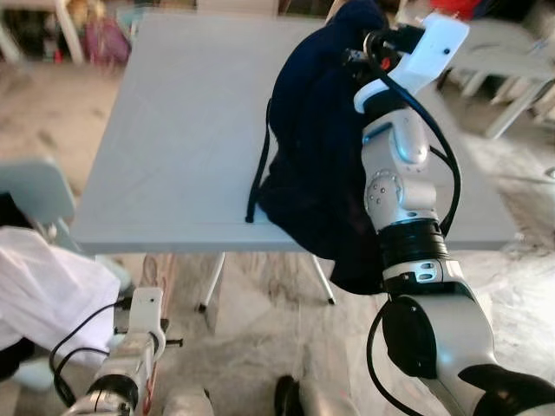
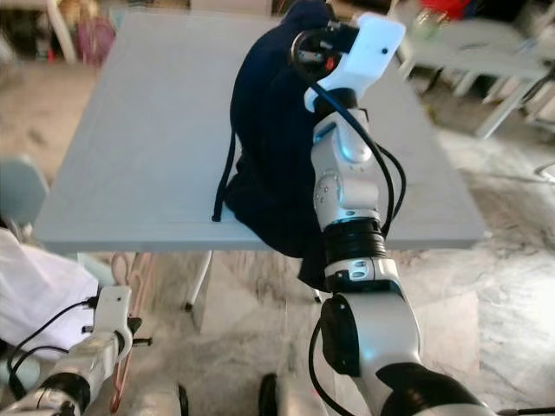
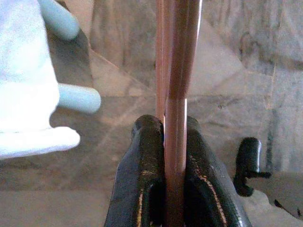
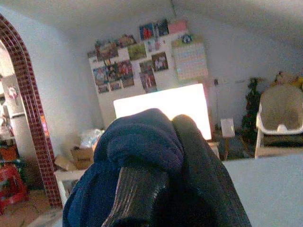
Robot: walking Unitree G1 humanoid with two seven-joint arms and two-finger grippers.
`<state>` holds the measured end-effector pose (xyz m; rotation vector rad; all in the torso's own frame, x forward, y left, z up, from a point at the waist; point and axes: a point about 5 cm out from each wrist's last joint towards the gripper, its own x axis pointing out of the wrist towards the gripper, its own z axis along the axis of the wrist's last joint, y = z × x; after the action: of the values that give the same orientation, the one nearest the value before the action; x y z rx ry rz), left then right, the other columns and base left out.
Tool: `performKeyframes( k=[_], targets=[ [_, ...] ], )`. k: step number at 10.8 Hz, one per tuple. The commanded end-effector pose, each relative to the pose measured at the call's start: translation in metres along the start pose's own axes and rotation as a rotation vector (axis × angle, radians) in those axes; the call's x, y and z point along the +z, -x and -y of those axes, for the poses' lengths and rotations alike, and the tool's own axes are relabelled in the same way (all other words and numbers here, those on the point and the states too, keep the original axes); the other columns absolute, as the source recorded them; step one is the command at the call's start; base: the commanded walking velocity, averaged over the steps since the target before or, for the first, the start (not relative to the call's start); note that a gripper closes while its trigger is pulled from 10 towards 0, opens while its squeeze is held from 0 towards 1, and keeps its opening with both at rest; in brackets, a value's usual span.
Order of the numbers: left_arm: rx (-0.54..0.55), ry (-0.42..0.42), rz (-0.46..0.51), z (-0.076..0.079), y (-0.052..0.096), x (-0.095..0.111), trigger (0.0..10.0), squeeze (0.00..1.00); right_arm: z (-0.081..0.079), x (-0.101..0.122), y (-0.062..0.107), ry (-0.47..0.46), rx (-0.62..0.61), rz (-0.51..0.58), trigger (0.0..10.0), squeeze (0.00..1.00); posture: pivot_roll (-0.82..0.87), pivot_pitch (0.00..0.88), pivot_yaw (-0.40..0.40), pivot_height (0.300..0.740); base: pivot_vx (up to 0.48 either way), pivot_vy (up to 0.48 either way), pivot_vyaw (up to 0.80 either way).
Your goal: Hang hanger
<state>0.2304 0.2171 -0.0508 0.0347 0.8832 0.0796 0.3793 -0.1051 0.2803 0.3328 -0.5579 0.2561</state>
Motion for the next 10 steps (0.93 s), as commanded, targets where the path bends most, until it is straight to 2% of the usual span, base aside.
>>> performKeyframes(
  k=[1, 2, 4, 5, 7, 8, 9, 10],
  targets=[
    [-0.023, -0.028, -0.017, 0.005, 0.0, -0.004, 10.0, 0.0, -0.003, 0.007, -0.003, 0.004, 0.007, 0.028, 10.0, 0.0, 0.02, 0.116, -0.092, 0.74, 0.0, 0.0, 0.0],
    [-0.025, -0.047, -0.008, 0.007, -0.001, -0.003, 10.0, 0.0, -0.006, 0.011, -0.008, 0.009, 0.024, 0.036, 10.0, 0.0, 0.02, 0.116, -0.092, 0.74, 0.0, 0.0, 0.0],
    [-0.026, -0.045, -0.003, 0.009, -0.001, 0.0, 10.0, 0.0, -0.024, 0.036, -0.044, 0.044, 0.114, 0.086, 10.0, 0.0, 0.03, 0.107, -0.111, 0.74, 0.0, 0.0, 0.0],
    [-0.041, -0.033, 0.014, 0.012, -0.002, 0.002, 10.0, 0.0, -0.039, 0.051, -0.064, 0.03, 0.154, 0.102, 10.0, 0.0, 0.04, 0.102, -0.128, 0.74, 0.349, 0.0, 0.0],
    [-0.031, -0.044, 0.019, 0.015, -0.002, 0.003, 10.0, 0.0, -0.074, 0.076, -0.091, 0.027, 0.246, 0.092, 10.0, 0.0, 0.07, 0.107, -0.152, 0.74, 0.124, 0.0, 0.0],
    [-0.029, -0.038, 0.024, 0.015, -0.002, 0.002, 10.0, 0.0, -0.084, 0.103, -0.103, -0.045, 0.232, 0.141, 10.0, 0.0, 0.09, 0.111, -0.16, 0.74, 0.0, 0.0, 0.0],
    [-0.02, -0.03, 0.033, 0.016, -0.002, 0.0, 10.0, 0.0, -0.091, 0.15, -0.113, -0.125, 0.218, 0.278, 10.0, 0.0, 0.11, 0.117, -0.176, 0.74, 0.0, 0.0, 0.0],
    [-0.018, -0.026, 0.036, 0.016, -0.001, -0.001, 10.0, 0.0, -0.088, 0.148, -0.112, -0.104, 0.22, 0.287, 10.0, 0.0, 0.12, 0.119, -0.18, 0.74, 0.0, 0.0, 0.0]
  ],
)
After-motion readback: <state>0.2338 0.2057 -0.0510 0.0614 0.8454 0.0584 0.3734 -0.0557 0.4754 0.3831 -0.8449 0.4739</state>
